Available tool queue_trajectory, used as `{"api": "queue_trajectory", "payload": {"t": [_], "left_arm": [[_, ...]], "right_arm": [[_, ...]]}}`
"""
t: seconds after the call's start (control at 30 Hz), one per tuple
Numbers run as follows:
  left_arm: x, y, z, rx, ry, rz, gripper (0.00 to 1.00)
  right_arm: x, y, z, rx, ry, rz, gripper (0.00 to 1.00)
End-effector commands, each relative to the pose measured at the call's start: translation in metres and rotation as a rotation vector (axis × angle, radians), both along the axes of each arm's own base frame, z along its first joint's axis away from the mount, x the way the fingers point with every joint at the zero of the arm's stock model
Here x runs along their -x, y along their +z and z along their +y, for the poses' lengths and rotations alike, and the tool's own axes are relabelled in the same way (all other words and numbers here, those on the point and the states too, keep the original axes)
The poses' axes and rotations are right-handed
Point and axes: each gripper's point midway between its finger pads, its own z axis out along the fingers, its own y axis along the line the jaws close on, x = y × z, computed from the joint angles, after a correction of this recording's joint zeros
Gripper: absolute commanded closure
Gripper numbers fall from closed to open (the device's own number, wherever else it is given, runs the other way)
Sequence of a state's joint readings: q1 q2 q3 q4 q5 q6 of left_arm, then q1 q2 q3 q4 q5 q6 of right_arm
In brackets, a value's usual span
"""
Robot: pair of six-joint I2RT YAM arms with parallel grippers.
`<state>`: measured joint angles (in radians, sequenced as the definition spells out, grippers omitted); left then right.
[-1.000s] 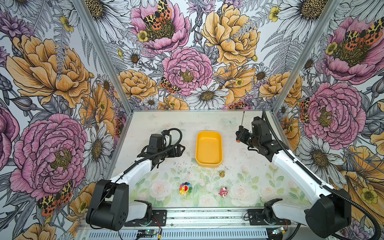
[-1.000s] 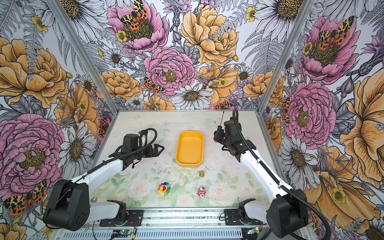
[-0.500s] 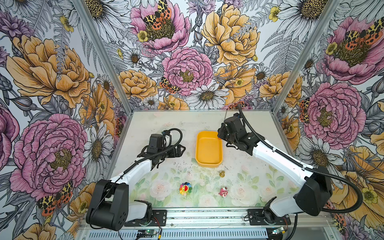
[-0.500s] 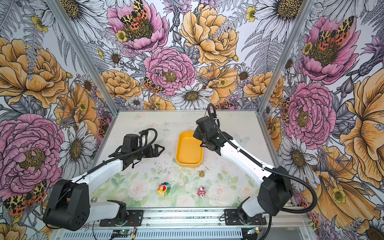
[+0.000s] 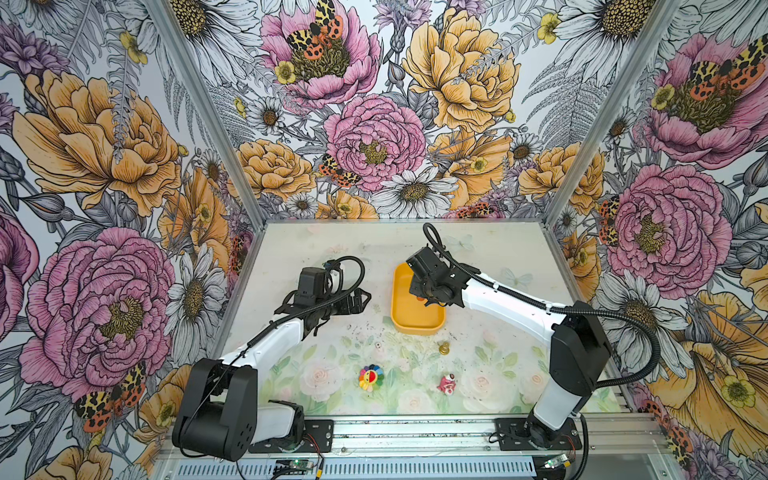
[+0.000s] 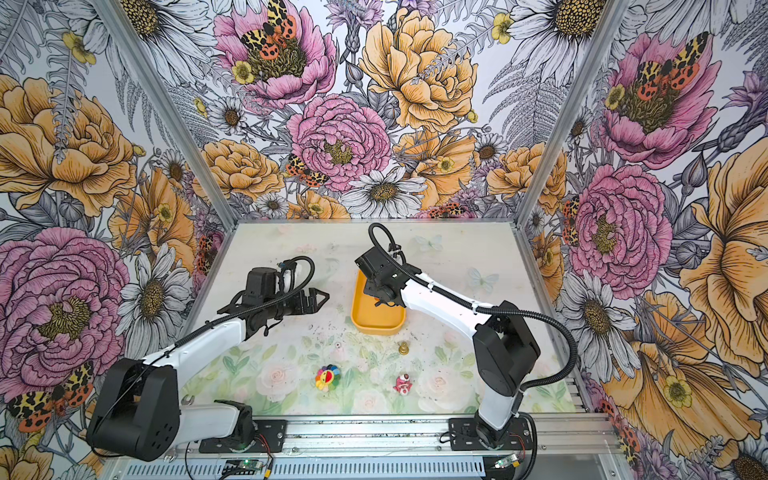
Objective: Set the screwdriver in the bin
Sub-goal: 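Lower the held screwdriver into the yellow bin with the right gripper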
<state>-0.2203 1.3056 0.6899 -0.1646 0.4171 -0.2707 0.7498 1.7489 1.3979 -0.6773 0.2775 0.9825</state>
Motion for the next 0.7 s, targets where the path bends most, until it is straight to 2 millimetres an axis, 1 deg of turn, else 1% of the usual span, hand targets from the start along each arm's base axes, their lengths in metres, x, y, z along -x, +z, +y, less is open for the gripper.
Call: {"api": "queue_trajectory", "payload": {"t": [0.0, 0.2, 0.4, 0.53, 0.67], "left_arm": [[-0.007, 0.008, -0.001, 0.002, -0.002, -0.014, 0.01], [-0.006, 0.005, -0.001, 0.001, -0.003, -0.007, 0.01], [-0.005, 0.001, 0.0, -0.006, -0.002, 0.0, 0.01], [-0.004, -0.001, 0.0, -0.011, 0.001, 0.007, 0.01], [-0.003, -0.001, 0.001, -0.015, 0.001, 0.006, 0.01]], "right_arm": [[0.005, -0.007, 0.004, 0.004, -0.007, 0.032, 1.0], [0.014, -0.034, 0.007, 0.022, 0.0, 0.096, 1.0], [0.019, -0.057, 0.01, 0.048, 0.015, 0.149, 1.0], [0.021, -0.069, 0.012, 0.065, 0.025, 0.175, 1.0], [0.022, -0.078, 0.011, 0.085, 0.039, 0.189, 1.0]]}}
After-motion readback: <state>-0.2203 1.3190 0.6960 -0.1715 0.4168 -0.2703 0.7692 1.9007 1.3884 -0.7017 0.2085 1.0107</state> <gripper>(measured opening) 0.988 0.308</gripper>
